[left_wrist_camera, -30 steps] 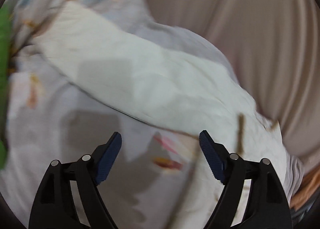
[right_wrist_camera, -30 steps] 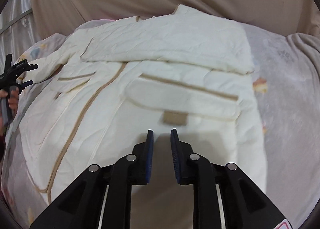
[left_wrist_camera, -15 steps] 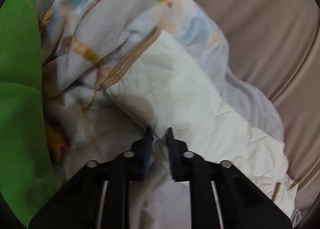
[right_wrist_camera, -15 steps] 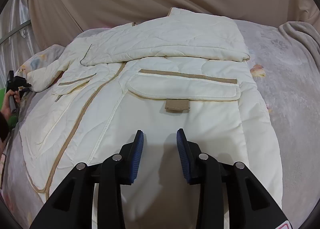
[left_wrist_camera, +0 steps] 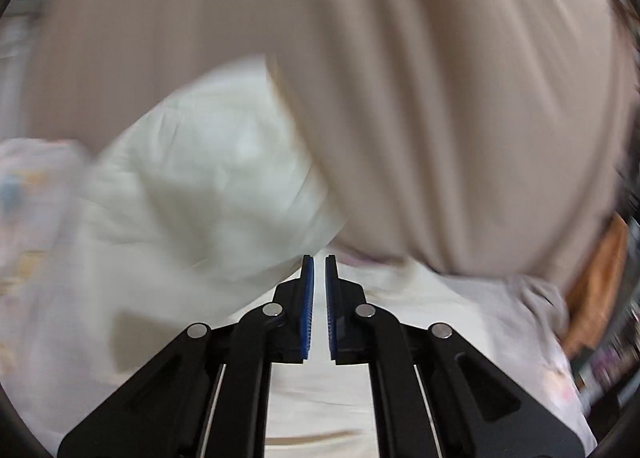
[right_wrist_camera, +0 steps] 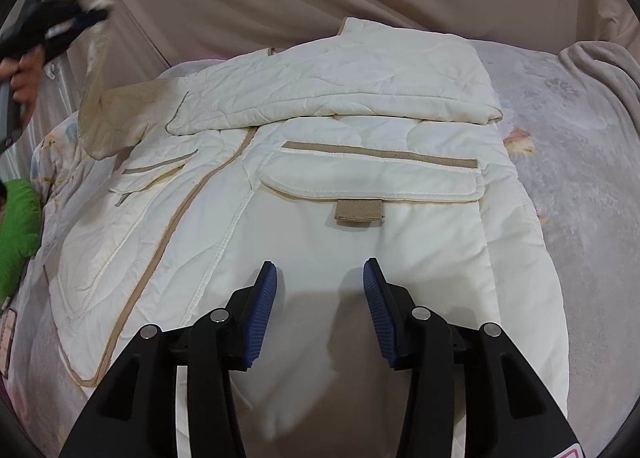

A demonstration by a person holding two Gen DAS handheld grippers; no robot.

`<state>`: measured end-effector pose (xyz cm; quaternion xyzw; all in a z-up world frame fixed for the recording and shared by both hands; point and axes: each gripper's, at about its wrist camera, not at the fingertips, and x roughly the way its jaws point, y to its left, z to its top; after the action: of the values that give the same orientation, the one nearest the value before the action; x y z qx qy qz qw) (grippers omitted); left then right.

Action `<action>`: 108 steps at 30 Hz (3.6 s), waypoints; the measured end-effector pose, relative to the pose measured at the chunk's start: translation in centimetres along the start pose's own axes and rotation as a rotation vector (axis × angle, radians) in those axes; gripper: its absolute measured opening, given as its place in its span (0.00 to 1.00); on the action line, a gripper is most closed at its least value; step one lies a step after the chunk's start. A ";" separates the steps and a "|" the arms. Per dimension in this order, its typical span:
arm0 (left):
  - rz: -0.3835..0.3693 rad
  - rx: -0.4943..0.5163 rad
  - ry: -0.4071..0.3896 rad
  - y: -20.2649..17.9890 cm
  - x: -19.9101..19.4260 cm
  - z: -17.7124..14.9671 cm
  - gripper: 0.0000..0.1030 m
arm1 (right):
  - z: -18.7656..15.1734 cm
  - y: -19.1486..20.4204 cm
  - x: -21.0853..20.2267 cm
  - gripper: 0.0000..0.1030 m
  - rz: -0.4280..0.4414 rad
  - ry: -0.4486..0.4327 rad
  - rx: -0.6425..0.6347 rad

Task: Fold large clothes

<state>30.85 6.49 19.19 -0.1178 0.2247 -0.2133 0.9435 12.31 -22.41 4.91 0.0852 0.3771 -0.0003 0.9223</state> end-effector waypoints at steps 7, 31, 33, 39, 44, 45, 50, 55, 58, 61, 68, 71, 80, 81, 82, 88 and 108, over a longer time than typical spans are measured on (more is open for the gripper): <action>-0.112 0.140 0.256 -13.3 12.5 -10.5 0.11 | 0.0 -0.6 -0.4 0.51 0.019 -0.019 0.032; 0.212 -0.058 0.314 9.4 -2.7 -18.4 0.54 | 15.8 13.7 15.2 0.64 0.325 0.189 -0.024; 0.205 -0.072 0.325 9.8 -2.5 -19.2 0.54 | 15.9 14.9 18.0 0.53 0.358 0.254 0.033; 0.214 -0.026 0.324 9.5 -2.4 -19.4 0.54 | 21.0 15.3 11.0 0.02 0.376 0.006 -0.013; 0.164 -0.086 0.327 9.8 -2.3 -18.6 0.54 | 26.0 7.1 2.1 0.02 0.162 -0.252 0.014; 0.142 -0.096 0.328 9.7 -2.2 -18.3 0.54 | 26.3 4.8 1.9 0.02 0.085 -0.255 0.027; 0.013 -0.136 0.331 7.8 0.0 -15.2 0.55 | 23.9 -6.1 6.3 0.02 -0.070 -0.119 0.176; -0.135 -0.269 0.376 6.9 6.0 -11.6 0.63 | 19.8 -8.9 10.3 0.02 -0.115 -0.029 0.183; -0.021 -0.311 0.377 8.3 9.3 -10.5 0.63 | 19.6 -8.1 10.2 0.02 -0.123 -0.040 0.156; 0.113 -0.315 0.371 10.5 11.0 -9.8 0.62 | 19.5 -8.4 8.4 0.02 -0.086 -0.082 0.160; 0.170 -0.349 0.364 13.9 12.3 -10.7 0.62 | 16.6 -9.7 9.3 0.03 -0.065 -0.023 0.173; 0.192 -0.310 0.329 13.3 11.5 -10.7 0.62 | 16.2 -9.3 9.1 0.10 -0.083 -0.023 0.159; 0.289 -0.147 0.281 11.4 11.7 -12.1 0.63 | 16.8 -9.9 10.1 0.09 -0.034 -0.034 0.231; 0.298 -0.133 0.276 11.3 11.7 -12.1 0.62 | 16.7 -9.7 9.4 0.04 -0.024 -0.064 0.236; 0.314 -0.127 0.263 11.2 11.4 -12.1 0.62 | 16.6 -9.7 8.2 0.04 0.000 -0.106 0.241; 0.309 -0.162 0.270 12.9 10.8 -12.7 0.63 | 14.7 -11.0 8.9 0.02 -0.025 -0.029 0.244; 0.339 -0.136 0.266 12.4 10.8 -13.2 0.63 | 26.4 10.4 12.6 0.30 0.156 -0.093 -0.129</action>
<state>37.65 10.84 -0.33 -0.1124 0.3776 -0.0499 0.9177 40.33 -15.54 16.25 0.0547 0.3251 0.0920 0.9396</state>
